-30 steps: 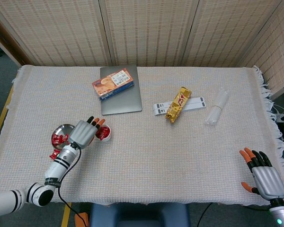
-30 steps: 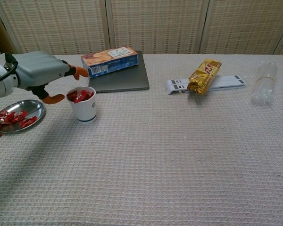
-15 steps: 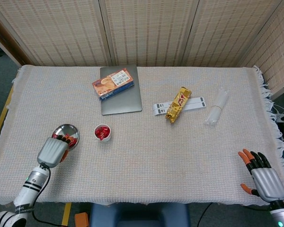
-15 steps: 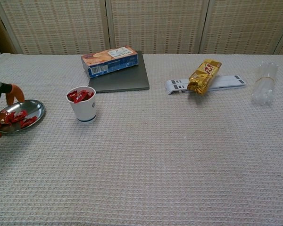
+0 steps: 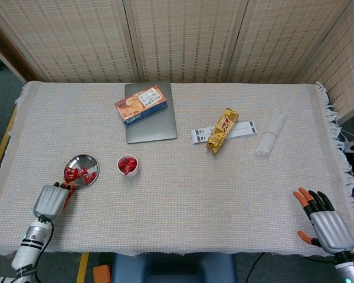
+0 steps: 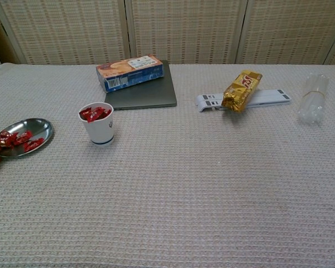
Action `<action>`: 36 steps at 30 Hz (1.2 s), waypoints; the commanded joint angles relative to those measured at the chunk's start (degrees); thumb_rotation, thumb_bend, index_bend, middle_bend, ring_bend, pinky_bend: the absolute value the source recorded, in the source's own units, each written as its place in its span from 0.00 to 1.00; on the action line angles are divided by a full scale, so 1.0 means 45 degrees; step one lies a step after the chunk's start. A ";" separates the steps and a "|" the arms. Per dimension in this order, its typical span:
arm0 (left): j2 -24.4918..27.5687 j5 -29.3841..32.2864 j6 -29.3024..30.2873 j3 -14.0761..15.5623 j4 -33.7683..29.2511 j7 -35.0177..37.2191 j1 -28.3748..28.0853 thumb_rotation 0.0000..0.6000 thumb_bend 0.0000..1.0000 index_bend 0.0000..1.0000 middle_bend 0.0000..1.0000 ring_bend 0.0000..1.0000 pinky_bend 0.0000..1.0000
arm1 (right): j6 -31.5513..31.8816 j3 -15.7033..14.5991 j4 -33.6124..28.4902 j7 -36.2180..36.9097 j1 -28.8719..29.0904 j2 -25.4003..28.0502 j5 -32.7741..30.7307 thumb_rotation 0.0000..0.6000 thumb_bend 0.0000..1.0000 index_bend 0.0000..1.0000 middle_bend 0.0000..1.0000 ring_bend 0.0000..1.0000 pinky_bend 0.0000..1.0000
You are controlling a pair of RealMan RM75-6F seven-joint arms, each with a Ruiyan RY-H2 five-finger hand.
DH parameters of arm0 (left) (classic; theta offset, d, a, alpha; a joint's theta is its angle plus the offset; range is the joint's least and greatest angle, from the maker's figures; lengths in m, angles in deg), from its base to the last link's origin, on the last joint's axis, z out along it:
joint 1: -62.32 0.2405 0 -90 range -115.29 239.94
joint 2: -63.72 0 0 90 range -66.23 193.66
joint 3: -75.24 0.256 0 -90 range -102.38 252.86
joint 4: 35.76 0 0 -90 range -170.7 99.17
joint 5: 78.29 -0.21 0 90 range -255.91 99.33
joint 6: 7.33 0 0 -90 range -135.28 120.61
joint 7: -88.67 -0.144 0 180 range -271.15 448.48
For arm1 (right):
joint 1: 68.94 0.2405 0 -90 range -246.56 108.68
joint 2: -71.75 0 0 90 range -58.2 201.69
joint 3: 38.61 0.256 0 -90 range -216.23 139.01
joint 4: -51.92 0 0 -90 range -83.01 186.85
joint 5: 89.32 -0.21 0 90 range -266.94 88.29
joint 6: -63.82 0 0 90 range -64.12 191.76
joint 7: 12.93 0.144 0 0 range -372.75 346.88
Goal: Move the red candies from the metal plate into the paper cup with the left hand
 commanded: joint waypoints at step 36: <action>-0.1322 -0.1093 -0.0066 -0.1174 0.2763 0.1210 0.0324 1.00 0.41 0.46 0.57 0.60 1.00 | -0.0071 -0.0030 -0.0053 -0.0080 0.0006 0.0023 0.0006 1.00 0.11 0.00 0.00 0.00 0.00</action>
